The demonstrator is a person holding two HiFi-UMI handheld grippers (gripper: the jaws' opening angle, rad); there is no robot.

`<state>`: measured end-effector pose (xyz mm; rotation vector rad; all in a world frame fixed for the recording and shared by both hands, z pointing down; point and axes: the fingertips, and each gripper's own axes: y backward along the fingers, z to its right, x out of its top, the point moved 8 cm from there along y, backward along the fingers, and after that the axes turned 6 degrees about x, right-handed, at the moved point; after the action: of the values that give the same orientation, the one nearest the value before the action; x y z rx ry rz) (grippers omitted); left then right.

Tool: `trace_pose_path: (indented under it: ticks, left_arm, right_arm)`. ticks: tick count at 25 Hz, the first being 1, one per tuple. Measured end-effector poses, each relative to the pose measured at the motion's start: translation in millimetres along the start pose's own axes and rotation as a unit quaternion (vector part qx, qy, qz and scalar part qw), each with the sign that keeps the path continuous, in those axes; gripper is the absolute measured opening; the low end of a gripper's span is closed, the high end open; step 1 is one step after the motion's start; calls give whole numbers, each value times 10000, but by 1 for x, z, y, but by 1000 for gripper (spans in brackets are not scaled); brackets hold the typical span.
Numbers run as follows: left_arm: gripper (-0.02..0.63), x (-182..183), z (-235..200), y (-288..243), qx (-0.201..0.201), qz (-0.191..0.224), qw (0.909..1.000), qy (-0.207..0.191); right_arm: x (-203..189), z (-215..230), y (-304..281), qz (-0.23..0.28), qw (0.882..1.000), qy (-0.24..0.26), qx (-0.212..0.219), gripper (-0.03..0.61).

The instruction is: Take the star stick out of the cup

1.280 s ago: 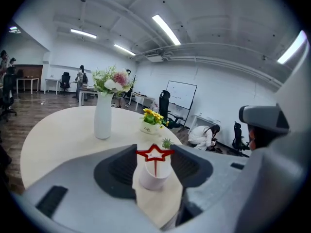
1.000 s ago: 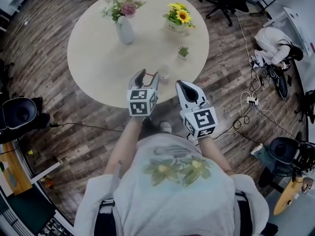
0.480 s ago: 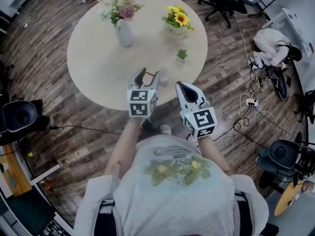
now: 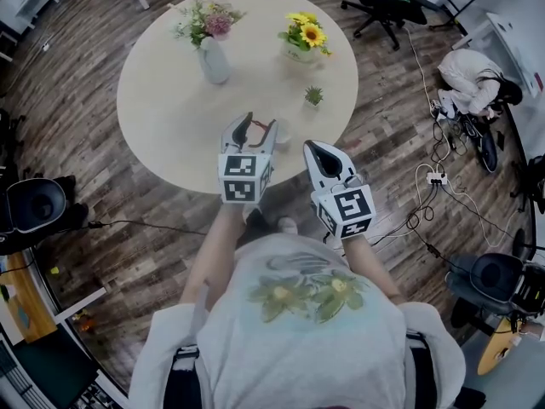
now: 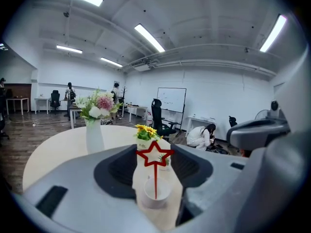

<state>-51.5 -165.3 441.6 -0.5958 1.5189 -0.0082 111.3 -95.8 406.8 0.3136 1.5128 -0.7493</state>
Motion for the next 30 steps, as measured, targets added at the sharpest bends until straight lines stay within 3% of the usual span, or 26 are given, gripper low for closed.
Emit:
trace_pose_path:
  ticks: [23,30]
  left_arm:
    - [216,45,0,18,-103,499,9984,-261]
    - [216,64,7,36,-149,717,9952,-656]
  right_arm:
    - [9,-3,-4,187,9998,110,-36,16]
    - [10,-4,-2,214,9997,119,-37,15]
